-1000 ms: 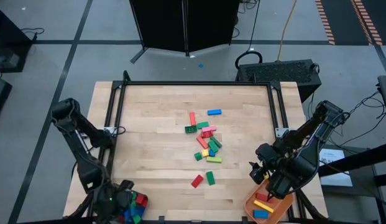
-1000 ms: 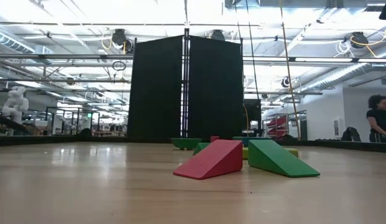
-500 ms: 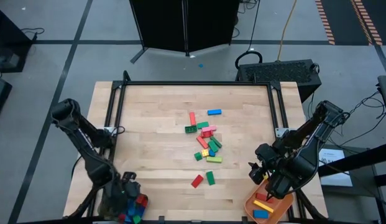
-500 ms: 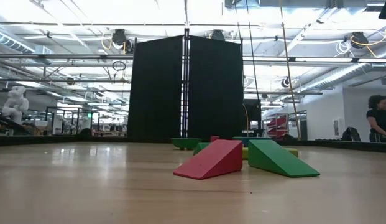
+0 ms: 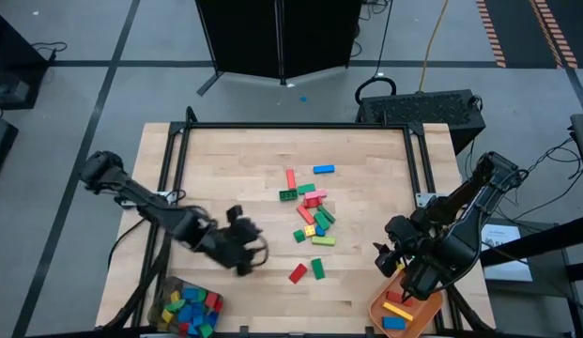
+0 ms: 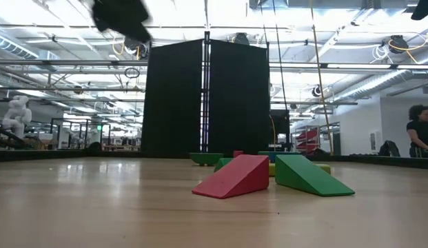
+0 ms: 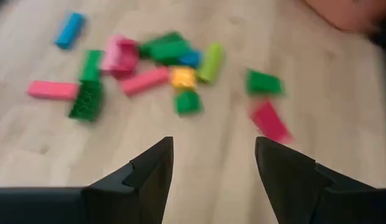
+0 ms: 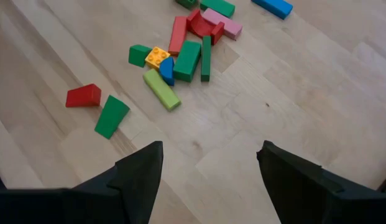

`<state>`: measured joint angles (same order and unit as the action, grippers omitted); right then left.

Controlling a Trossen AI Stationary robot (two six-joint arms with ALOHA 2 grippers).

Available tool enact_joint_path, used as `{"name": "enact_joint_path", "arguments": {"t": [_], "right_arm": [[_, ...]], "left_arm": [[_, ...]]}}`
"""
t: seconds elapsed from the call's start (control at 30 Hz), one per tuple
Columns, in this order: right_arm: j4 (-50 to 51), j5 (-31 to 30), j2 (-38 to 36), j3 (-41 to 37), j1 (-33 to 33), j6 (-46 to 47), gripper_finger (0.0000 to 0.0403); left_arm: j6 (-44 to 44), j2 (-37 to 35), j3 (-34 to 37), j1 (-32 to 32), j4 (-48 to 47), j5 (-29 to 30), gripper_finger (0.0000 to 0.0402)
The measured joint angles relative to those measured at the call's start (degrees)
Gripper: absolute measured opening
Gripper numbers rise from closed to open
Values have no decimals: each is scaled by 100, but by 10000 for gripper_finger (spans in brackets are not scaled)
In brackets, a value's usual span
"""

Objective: Sort blocks by size
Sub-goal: Put the red triangular block into the black bin

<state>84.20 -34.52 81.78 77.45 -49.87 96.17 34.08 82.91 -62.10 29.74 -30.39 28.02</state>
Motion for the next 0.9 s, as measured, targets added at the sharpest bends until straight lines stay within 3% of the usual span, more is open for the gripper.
{"name": "enact_joint_path", "arguments": {"t": [0.27,0.5,0.7,0.9], "right_arm": [[-15,-18,-2,-2,1,69,256],[-37,-23,-2,-2,33,118,256],[-54,-133,-2,-2,83,385,256],[-170,-173,0,-2,81,203,256]], "left_arm": [[1,1487,-38,-427,2020,-145,228],[3,2726,-667,-335,2082,-87,228],[17,3387,-1364,-218,2087,75,228],[844,3777,-1616,-177,1999,162,228]]}}
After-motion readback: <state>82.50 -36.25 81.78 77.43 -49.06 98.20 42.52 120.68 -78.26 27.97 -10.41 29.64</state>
